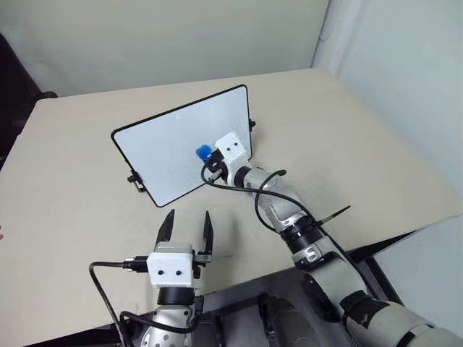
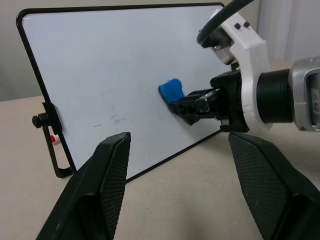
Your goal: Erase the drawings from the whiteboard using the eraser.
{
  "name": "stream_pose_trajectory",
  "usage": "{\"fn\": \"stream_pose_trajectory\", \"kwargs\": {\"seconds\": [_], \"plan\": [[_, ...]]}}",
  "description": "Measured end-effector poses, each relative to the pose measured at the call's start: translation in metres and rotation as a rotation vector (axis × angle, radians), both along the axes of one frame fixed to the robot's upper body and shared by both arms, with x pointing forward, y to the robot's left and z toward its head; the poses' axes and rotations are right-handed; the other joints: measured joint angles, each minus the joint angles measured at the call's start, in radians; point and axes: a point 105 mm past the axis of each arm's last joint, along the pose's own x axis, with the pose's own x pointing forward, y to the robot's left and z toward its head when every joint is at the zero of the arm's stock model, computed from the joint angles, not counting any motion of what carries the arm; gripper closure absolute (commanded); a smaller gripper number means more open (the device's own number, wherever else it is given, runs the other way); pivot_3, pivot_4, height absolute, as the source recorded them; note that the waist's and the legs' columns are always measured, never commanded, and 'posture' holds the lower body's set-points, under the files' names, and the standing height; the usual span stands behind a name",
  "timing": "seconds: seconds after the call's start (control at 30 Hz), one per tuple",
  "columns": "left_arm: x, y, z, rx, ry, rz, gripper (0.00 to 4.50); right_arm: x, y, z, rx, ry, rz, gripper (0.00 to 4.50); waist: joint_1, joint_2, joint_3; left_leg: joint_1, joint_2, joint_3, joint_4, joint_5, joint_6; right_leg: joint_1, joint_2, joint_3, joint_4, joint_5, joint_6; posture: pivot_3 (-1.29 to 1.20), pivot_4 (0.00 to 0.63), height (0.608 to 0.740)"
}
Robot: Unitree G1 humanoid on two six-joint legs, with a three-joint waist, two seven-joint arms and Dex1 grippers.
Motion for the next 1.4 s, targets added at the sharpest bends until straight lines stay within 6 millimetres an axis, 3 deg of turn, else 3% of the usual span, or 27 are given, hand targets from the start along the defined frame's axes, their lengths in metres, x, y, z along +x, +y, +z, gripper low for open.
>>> {"fn": "stream_pose_trajectory", "kwargs": {"seconds": [0.33, 0.7, 0.97, 1.03, 1.13, 1.4], "plan": [[0.0, -0.001, 0.0, 0.002, 0.002, -0.004, 1.08, 0.002, -0.001, 0.004, 0.008, -0.007, -0.006, 4.07, -0.001, 0.0, 0.0, -0.001, 0.0, 0.0, 0.0, 0.0, 0.0, -0.001, 0.0, 0.0, -0.002, 0.001, 0.0, 0.0, 0.15, 0.731], [0.001, -0.001, 0.001, 0.003, -0.003, -0.005, 1.08, -0.023, 0.033, -0.004, -0.113, -0.108, 0.192, 4.07, -0.011, 0.0, 0.0, -0.001, 0.001, 0.0, -0.006, -0.002, -0.003, -0.004, 0.0, -0.002, 0.0, 0.006, 0.001, 0.0, 0.15, 0.731], [0.001, -0.001, 0.001, 0.005, -0.004, -0.004, 1.08, -0.033, 0.036, 0.002, -0.093, -0.127, 0.246, 4.07, -0.007, -0.001, 0.0, -0.002, 0.001, 0.0, -0.007, -0.003, -0.005, -0.004, 0.0, -0.002, -0.001, 0.009, -0.004, 0.0, 0.15, 0.731], [0.001, -0.001, 0.002, 0.005, -0.008, -0.006, 1.08, -0.032, 0.027, 0.005, -0.073, -0.125, 0.228, 4.07, -0.002, -0.001, 0.0, -0.002, 0.001, 0.0, -0.007, -0.004, -0.005, -0.004, 0.0, -0.002, -0.003, 0.01, -0.006, 0.0, 0.15, 0.731], [0.002, -0.002, 0.003, 0.004, -0.013, -0.008, 1.08, -0.026, -0.001, 0.005, -0.055, -0.079, 0.174, 4.07, 0.012, -0.001, -0.001, -0.002, 0.0, 0.0, -0.006, -0.006, -0.003, -0.004, 0.0, -0.003, -0.006, 0.009, -0.005, 0.0, 0.15, 0.731], [0.003, -0.003, 0.005, 0.004, -0.024, -0.014, 1.08, -0.031, -0.09, 0.005, -0.026, 0.113, 0.011, 4.07, 0.02, -0.001, -0.001, -0.001, -0.002, 0.003, 0.0, -0.01, 0.003, 0.003, -0.002, -0.001, -0.007, 0.006, 0.0, 0.0, 0.15, 0.731]]}}
